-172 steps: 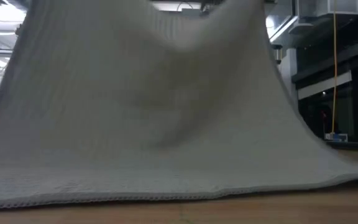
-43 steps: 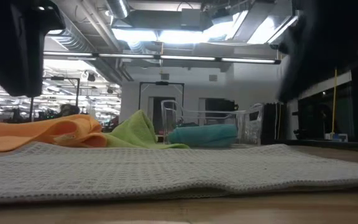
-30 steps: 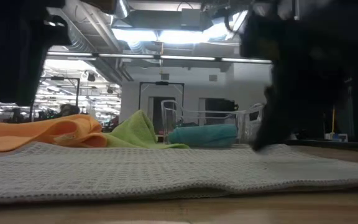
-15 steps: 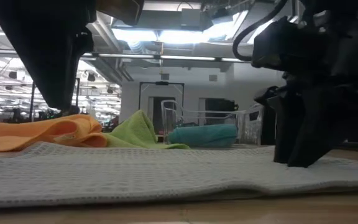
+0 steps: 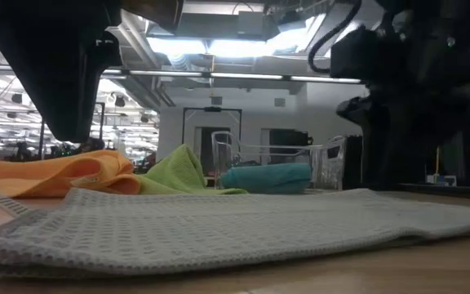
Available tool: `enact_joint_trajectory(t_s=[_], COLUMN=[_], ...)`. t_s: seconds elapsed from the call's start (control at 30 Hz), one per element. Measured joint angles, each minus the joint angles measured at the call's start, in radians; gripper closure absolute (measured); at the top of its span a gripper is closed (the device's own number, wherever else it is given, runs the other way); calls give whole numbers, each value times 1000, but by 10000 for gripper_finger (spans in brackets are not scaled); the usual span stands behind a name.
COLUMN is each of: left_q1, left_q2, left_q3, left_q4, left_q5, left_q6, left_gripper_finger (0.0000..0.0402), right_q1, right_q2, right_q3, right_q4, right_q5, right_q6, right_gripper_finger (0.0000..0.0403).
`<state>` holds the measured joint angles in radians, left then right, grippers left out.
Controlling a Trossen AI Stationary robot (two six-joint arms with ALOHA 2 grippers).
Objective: Fold microfiber towels
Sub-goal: Fold the gray towel
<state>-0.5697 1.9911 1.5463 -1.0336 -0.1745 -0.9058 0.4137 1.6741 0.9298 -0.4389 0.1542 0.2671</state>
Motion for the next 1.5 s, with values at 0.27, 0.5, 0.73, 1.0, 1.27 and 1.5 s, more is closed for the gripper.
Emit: enact_joint_trajectory(t_s=[0.27,0.5,0.73,1.0,1.27,1.5], left_q1=[0,4,5,35,94,106], left_q2=[0,0,0,0,0,0], left_q3=[0,0,0,0,0,0], left_q4=[4,6,17,22,62,128], left_q5=[-1,-22,-43,-52,-53,-53], left_q6=[0,0,-2,-2,-10,-9], left_gripper_finger=[282,282,282,282,282,282], right_q1=[1,9,22,20,20,20], right_q2=[-91,-73,66,162,234,248], right_q3=[0,3,4,6,6,10], right_q4=[-9,234,590,591,574,530], right_q5=[18,121,132,160,185,125], right_q6=[278,488,435,439,457,344], right_gripper_finger=[289,289,289,289,289,289])
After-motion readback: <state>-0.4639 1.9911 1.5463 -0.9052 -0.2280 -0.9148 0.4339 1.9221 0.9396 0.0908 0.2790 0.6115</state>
